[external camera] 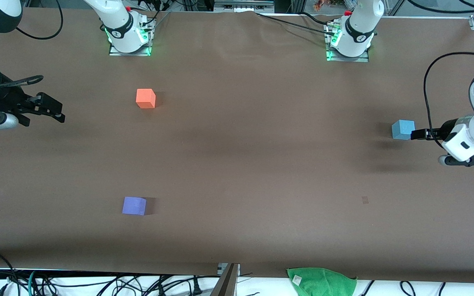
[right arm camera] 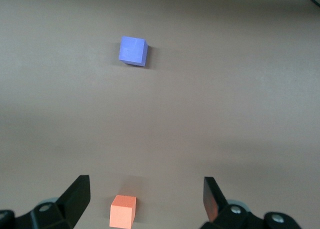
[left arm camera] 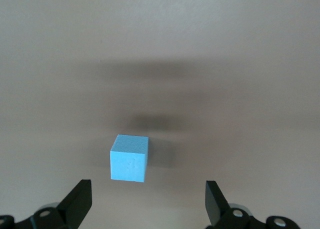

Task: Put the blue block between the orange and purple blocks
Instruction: 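Move the left gripper down over the light blue block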

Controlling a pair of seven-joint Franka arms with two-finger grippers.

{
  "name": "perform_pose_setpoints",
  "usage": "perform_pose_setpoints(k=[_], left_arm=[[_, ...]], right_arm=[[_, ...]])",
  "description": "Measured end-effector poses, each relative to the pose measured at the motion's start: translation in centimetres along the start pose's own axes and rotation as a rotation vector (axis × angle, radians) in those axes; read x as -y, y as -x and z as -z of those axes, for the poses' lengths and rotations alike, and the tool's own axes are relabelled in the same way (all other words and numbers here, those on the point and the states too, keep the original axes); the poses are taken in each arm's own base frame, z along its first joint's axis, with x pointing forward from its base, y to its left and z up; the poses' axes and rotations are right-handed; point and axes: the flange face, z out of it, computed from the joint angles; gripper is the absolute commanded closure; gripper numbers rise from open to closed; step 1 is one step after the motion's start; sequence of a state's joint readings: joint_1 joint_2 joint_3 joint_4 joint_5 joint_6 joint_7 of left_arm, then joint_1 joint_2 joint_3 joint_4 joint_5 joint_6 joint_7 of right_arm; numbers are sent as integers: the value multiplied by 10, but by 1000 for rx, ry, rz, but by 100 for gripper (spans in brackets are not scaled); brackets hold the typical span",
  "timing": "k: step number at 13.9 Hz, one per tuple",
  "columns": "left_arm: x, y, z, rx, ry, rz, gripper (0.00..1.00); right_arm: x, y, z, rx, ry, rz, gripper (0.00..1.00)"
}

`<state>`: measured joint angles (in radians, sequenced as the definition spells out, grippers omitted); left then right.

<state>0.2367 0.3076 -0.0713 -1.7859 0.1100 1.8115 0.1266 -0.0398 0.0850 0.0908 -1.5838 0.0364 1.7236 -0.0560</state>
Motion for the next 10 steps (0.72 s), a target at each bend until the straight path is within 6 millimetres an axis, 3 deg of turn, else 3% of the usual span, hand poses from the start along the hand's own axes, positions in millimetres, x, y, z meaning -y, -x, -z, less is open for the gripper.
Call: perform_pose_setpoints(k=[4,10], left_arm=[[18,19,-66,-49,-17,-59,0],[40,54,-142,-106,-6,-118,0]], right_arm=[[-2,0,0,2,0,-3,0],[-10,0,-3,7,2,-17,0]])
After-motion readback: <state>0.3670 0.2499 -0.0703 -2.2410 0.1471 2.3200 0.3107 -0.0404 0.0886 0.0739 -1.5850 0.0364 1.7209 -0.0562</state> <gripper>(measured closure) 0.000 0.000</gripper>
